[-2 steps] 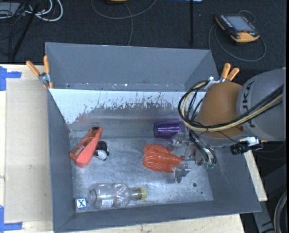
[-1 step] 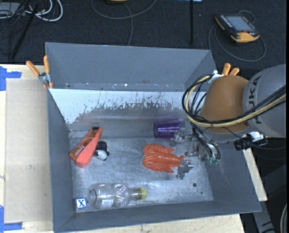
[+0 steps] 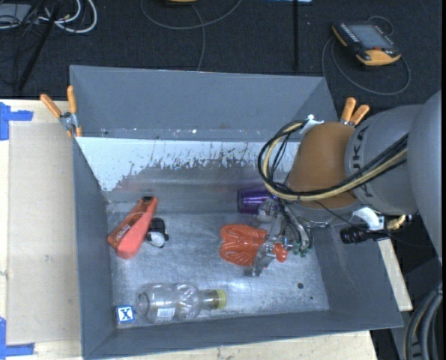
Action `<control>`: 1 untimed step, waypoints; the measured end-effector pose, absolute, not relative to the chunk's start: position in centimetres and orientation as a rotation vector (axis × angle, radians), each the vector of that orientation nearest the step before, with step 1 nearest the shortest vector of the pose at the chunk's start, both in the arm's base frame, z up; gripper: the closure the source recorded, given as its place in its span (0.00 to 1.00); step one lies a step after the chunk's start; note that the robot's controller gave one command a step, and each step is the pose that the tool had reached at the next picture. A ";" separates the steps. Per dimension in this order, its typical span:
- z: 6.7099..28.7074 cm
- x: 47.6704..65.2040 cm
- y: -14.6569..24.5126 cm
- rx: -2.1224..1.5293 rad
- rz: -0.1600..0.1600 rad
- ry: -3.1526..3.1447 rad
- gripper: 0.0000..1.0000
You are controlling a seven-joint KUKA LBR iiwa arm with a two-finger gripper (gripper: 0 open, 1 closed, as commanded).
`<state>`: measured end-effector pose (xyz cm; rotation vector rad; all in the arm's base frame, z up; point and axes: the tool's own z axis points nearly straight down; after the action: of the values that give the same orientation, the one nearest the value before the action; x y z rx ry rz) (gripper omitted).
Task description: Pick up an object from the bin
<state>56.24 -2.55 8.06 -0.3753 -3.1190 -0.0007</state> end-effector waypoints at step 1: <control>7.5 55.2 -1.5 -0.505 0.000 -3.120 1.00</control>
Offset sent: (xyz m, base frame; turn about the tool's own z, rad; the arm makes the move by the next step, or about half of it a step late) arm 0.0000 0.0000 0.0000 0.0000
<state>55.17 -1.51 7.46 -0.5047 -3.1197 -0.0004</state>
